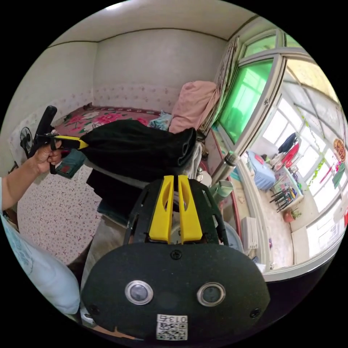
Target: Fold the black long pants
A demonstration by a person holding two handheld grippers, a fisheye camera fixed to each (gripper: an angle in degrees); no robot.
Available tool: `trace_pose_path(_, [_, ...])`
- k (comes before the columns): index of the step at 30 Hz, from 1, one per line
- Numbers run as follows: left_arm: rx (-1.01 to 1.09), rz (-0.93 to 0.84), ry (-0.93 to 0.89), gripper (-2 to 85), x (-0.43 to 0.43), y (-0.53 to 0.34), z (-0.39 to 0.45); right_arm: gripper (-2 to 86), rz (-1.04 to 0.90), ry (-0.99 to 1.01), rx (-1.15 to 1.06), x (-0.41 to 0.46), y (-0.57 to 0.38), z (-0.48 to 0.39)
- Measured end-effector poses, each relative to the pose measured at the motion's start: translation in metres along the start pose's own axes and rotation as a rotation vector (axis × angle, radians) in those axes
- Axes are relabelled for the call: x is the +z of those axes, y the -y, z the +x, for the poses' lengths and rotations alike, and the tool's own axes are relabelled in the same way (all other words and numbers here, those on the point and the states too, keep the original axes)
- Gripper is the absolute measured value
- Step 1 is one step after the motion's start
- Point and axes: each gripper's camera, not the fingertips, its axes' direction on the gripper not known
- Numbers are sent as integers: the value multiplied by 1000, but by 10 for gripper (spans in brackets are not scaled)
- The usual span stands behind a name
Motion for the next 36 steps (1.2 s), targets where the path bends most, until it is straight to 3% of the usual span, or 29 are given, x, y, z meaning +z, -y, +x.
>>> trace_pose_path(3, [-75, 16, -107, 42, 1, -25, -17, 16, -91, 25, 30, 25, -11, 1])
trace_pose_path(5, [-63, 10, -124, 45, -9, -36, -18, 18, -43, 17, 44, 16, -19, 0])
trace_pose_path(10, [23, 153, 43, 30, -63, -48, 0, 6, 174, -138, -55, -26, 2, -35])
trace_pose_path(14, [213, 281, 246, 10, -75, -14, 55, 0, 233, -196, -168, -20, 39, -76])
trace_pose_path(17, [280, 160, 374, 3, -47, 13, 75, -1, 175, -231, -231, 8, 65, -101])
trace_pose_path(21, [311, -45, 265, -2, -15, 2, 73, -2, -38, -258, -263, 58, 64, -108])
trace_pose_path(24, [305, -45, 243, -3, -15, -14, 70, -3, 7, -196, -217, 65, 50, -108])
trace_pose_path(29, [322, 9, 287, -3, -51, -2, 75, -2, 18, -265, -242, 74, 57, -128])
trace_pose_path(32, [311, 112, 266, -3, -106, -6, 72, -2, 144, -310, -205, 56, 63, -141])
trace_pose_path(34, [323, 147, 310, -3, -141, -26, 66, -2, 412, -295, -191, 22, 54, -165])
trace_pose_path(36, [215, 119, 359, -3, -179, -72, 35, -2, 502, -237, -207, 12, 46, -190])
